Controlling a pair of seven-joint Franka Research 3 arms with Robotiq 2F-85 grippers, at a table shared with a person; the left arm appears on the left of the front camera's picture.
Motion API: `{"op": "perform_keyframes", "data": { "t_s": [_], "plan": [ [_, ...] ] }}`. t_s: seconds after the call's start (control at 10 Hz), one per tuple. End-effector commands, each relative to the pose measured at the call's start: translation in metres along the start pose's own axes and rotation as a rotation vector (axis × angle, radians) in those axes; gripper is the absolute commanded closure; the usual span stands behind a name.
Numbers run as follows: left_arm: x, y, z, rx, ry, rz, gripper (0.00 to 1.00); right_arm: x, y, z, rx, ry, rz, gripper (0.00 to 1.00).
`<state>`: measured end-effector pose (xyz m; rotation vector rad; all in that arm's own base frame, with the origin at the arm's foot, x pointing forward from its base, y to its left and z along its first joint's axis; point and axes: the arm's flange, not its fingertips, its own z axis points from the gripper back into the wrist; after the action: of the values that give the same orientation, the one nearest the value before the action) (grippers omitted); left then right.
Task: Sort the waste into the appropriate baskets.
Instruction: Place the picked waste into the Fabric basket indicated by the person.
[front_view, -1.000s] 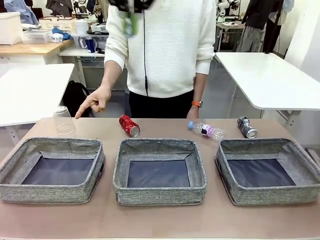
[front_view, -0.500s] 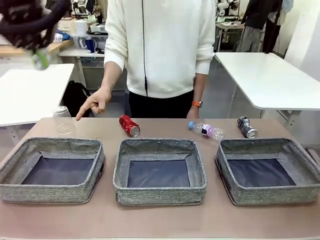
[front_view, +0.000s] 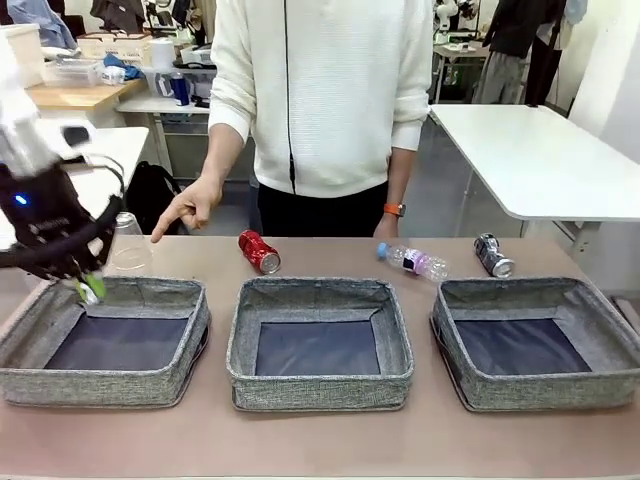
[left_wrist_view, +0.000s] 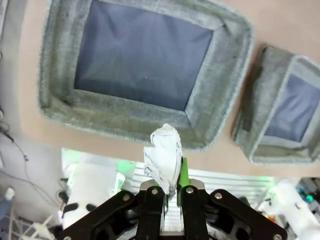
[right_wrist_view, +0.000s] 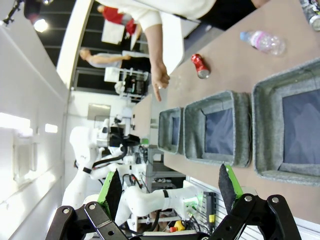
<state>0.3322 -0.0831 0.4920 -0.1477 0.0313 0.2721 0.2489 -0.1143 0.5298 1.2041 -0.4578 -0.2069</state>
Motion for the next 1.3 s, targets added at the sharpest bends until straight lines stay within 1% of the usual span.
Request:
{"op": "perform_keyframes", "data": {
  "t_s": [0.0, 0.4, 0.5, 0.6, 0.7, 0.9, 1.0, 1.1, 1.2],
  "plan": [
    [0.021, -0.005, -0.008, -0.034, 0.033, 0.058, 0.9, 0.002, 0.002, 0.0, 0.024, -0.008, 0.026, 0.0],
    [0.033, -0.013, -0.007, -0.063, 0.02, 0.101, 0.9, 0.002, 0.002, 0.0, 0.024, -0.008, 0.026, 0.0],
    [0.032, -0.015, -0.006, -0.063, 0.017, 0.093, 0.43, 0.002, 0.002, 0.0, 0.024, -0.008, 0.026, 0.0],
    [0.032, -0.014, -0.005, -0.06, 0.009, 0.094, 0.32, 0.002, 0.002, 0.0, 0.024, -0.008, 0.026, 0.0],
    [0.032, -0.014, -0.004, -0.063, 0.007, 0.099, 0.0, 0.002, 0.002, 0.0, 0.024, -0.008, 0.026, 0.0],
    [0.032, -0.014, -0.003, -0.077, 0.005, 0.098, 0.0, 0.002, 0.002, 0.0, 0.024, -0.008, 0.026, 0.0],
    [0.032, -0.015, -0.002, -0.08, 0.003, 0.096, 0.09, 0.002, 0.002, 0.0, 0.024, -0.008, 0.026, 0.0],
    [0.032, -0.014, -0.001, -0.082, 0.0, 0.097, 0.0, 0.002, 0.002, 0.0, 0.024, -0.008, 0.026, 0.0],
    [0.031, -0.014, 0.001, -0.088, -0.001, 0.095, 0.0, 0.002, 0.002, 0.0, 0.024, -0.008, 0.026, 0.0]
  ]
}}
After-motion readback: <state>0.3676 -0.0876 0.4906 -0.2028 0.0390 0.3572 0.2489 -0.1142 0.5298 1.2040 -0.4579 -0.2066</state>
